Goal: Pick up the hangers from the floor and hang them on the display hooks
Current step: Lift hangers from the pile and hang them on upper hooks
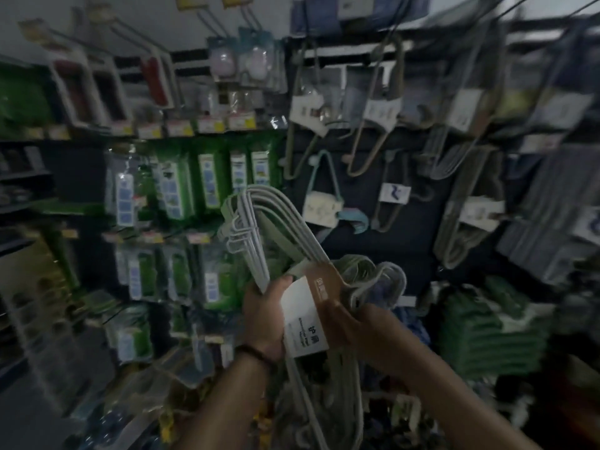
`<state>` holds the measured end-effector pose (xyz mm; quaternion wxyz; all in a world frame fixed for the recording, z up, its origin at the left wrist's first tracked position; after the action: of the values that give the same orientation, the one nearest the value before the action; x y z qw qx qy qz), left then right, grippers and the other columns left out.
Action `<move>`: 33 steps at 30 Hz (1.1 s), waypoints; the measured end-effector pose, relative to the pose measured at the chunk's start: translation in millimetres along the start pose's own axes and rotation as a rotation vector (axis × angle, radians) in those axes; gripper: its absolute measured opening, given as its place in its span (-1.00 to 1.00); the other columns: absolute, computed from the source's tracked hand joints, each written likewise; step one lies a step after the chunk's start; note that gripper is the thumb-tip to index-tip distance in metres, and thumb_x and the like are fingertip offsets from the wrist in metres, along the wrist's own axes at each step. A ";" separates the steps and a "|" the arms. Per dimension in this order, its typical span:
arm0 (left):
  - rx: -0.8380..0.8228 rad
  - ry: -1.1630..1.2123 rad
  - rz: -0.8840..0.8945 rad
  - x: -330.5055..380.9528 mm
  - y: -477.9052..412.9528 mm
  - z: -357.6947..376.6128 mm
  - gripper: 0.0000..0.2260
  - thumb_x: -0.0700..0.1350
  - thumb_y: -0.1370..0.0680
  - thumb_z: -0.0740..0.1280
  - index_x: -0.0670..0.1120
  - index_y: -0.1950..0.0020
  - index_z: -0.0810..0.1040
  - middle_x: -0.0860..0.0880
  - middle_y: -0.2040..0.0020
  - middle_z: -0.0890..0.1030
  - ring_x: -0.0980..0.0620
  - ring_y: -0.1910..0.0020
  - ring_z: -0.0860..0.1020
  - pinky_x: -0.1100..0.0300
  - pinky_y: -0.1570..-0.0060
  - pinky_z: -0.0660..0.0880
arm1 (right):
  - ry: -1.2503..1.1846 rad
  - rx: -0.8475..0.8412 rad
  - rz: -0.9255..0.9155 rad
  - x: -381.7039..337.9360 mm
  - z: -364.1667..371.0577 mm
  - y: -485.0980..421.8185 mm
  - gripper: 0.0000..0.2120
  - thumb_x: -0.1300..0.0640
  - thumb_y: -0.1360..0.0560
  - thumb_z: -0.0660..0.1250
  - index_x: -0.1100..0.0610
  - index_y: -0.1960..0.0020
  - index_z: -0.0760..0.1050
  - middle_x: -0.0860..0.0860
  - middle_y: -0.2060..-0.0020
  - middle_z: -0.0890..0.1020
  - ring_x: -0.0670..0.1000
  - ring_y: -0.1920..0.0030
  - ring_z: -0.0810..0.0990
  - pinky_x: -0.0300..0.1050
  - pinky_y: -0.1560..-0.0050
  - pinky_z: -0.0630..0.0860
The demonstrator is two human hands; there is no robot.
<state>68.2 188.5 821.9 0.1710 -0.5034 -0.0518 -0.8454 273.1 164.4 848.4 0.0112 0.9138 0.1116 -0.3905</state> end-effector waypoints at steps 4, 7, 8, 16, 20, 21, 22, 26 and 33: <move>-0.059 -0.058 0.084 -4.9 -0.9 80.5 -0.34 0.10 -0.26 0.63 -0.26 -0.17 0.51 -0.30 0.10 0.63 -0.28 0.20 0.66 -0.03 0.22 0.58 | 0.559 0.454 -0.158 -26.9 -120.1 25.0 -0.49 -0.41 -0.54 0.22 0.03 0.26 0.39 -0.04 0.38 0.52 0.04 0.35 0.56 -0.11 0.34 0.50; -0.119 -0.097 0.177 -5.5 5.6 148.2 -0.40 -0.02 -0.38 0.61 -0.32 -0.25 0.48 -0.45 -0.01 0.63 -0.32 0.18 0.69 -0.04 0.26 0.61 | 0.586 0.577 -0.316 -49.4 -197.7 22.2 -0.59 -0.35 -0.58 0.23 -0.01 -0.15 0.40 0.01 0.21 0.61 0.13 0.24 0.62 -0.03 0.32 0.55; -0.156 -0.108 0.201 -6.6 8.8 171.4 -0.43 -0.03 -0.42 0.59 -0.30 -0.26 0.49 -0.45 -0.03 0.63 -0.33 0.15 0.70 -0.08 0.25 0.63 | 0.571 0.560 -0.304 -49.3 -215.6 13.1 -0.51 -0.34 -0.57 0.25 0.01 -0.26 0.35 0.03 0.14 0.62 0.17 0.18 0.64 0.02 0.27 0.60; -0.497 -0.269 0.209 -16.7 28.6 346.1 -0.17 0.31 -0.25 0.66 -0.20 -0.32 0.60 -0.21 -0.11 0.75 -0.26 -0.07 0.73 -0.17 -0.09 0.66 | 0.346 0.630 -0.211 25.1 -351.7 -43.6 -0.76 -0.12 -0.57 0.34 0.04 0.12 0.47 0.07 0.21 0.63 0.08 0.30 0.53 -0.11 0.37 0.40; -0.605 -0.367 0.159 -31.5 27.6 395.7 -0.28 0.48 -0.42 0.43 -0.04 -0.34 0.66 -0.12 -0.22 0.73 -0.20 -0.19 0.71 -0.23 -0.27 0.59 | 0.304 0.663 -0.239 63.5 -392.2 -49.0 -0.75 -0.03 -0.60 0.32 0.05 0.20 0.46 0.07 0.27 0.61 0.12 0.29 0.60 0.01 0.29 0.60; -0.594 -0.362 0.162 -34.0 28.3 406.6 -0.29 0.51 -0.44 0.38 0.00 -0.34 0.67 -0.09 -0.22 0.73 -0.17 -0.20 0.70 -0.21 -0.29 0.57 | 0.292 0.663 -0.249 71.5 -400.4 -51.0 -0.76 -0.03 -0.61 0.32 0.07 0.18 0.50 0.07 0.28 0.61 0.12 0.28 0.61 0.05 0.27 0.63; -0.578 -0.363 0.165 -37.0 28.2 416.8 -0.30 0.54 -0.44 0.33 0.04 -0.32 0.69 -0.05 -0.22 0.73 -0.13 -0.21 0.70 -0.18 -0.30 0.57 | 0.276 0.656 -0.250 79.2 -408.8 -51.8 -0.76 -0.02 -0.61 0.32 0.09 0.16 0.53 0.06 0.28 0.62 0.11 0.29 0.62 0.07 0.27 0.65; -0.384 -0.408 0.207 -40.3 9.6 438.3 -0.27 0.63 -0.35 0.29 0.07 -0.13 0.77 0.01 -0.05 0.78 -0.07 -0.08 0.74 -0.15 -0.21 0.61 | 0.276 0.666 -0.253 102.9 -447.0 -51.1 -0.79 0.01 -0.61 0.34 0.06 0.17 0.53 0.04 0.32 0.63 0.07 0.34 0.63 0.06 0.33 0.64; -0.342 -0.578 0.563 -13.0 -40.9 449.6 -0.79 0.16 -0.64 0.38 0.03 -0.03 0.60 0.02 0.14 0.69 -0.07 0.11 0.67 -0.27 -0.04 0.62 | 0.484 0.740 -0.215 106.5 -509.8 -55.8 -0.76 -0.05 -0.64 0.31 0.04 0.12 0.59 0.00 0.27 0.65 0.05 0.27 0.65 0.04 0.23 0.66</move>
<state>434.7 346.7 1033.3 0.2874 -0.7349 0.1825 -0.5865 695.1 294.5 1130.0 -0.3831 0.9044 0.0583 -0.1784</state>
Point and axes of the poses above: each hand's wrist, its own y-axis away from the middle knuckle, its own z-axis out of the palm, x = y × z, the point moved 5 cm from there along -y, towards the middle knuckle
